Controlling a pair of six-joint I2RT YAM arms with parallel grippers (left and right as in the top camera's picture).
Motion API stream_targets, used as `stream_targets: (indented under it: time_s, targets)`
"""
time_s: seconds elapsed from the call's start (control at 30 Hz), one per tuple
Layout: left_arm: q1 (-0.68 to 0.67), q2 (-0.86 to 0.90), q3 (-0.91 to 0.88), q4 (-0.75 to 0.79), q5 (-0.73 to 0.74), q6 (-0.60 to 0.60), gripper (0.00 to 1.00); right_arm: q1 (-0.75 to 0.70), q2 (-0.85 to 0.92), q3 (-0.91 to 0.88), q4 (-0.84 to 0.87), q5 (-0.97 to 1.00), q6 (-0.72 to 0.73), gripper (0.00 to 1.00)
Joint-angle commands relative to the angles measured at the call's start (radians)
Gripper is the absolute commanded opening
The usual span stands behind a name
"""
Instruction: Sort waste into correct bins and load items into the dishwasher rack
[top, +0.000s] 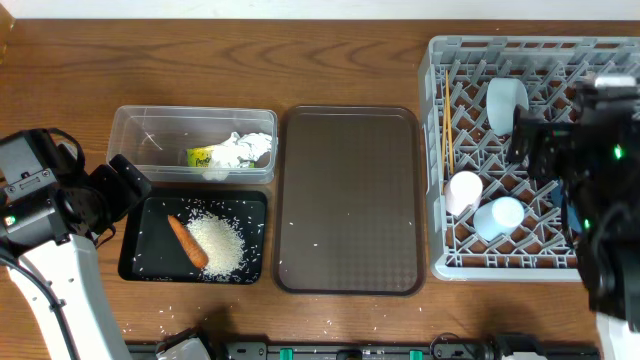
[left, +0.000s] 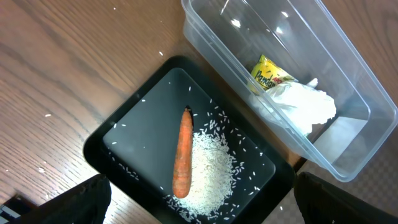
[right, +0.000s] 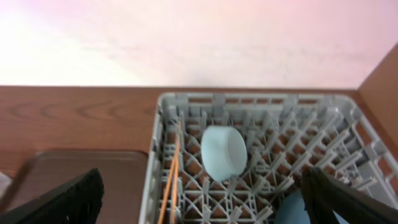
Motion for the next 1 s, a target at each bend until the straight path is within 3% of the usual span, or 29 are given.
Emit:
stream_targets:
  time_s: [0.0,0.47,0.7,0.97]
  targets:
    - [0.005,0.005,0.0,-0.002,-0.014,0.009,0.96,0.035,-0.072,0.005,-0.002,0.006,-0.011,0.99]
    - [0.005,0.005,0.0,-0.002,-0.014,0.009,0.96,0.132,-0.446,-0.15,-0.005,0.015,-0.011,0.99]
    - [0.005,0.005,0.0,-0.002,-0.014,0.009,0.96,0.132,-0.635,-0.369,0.016,0.002,-0.007,0.99]
    - [0.005,0.005,0.0,-0.002,-0.014,0.009,0.96,0.132,-0.816,-0.648,0.161,-0.009,0.041,0.99]
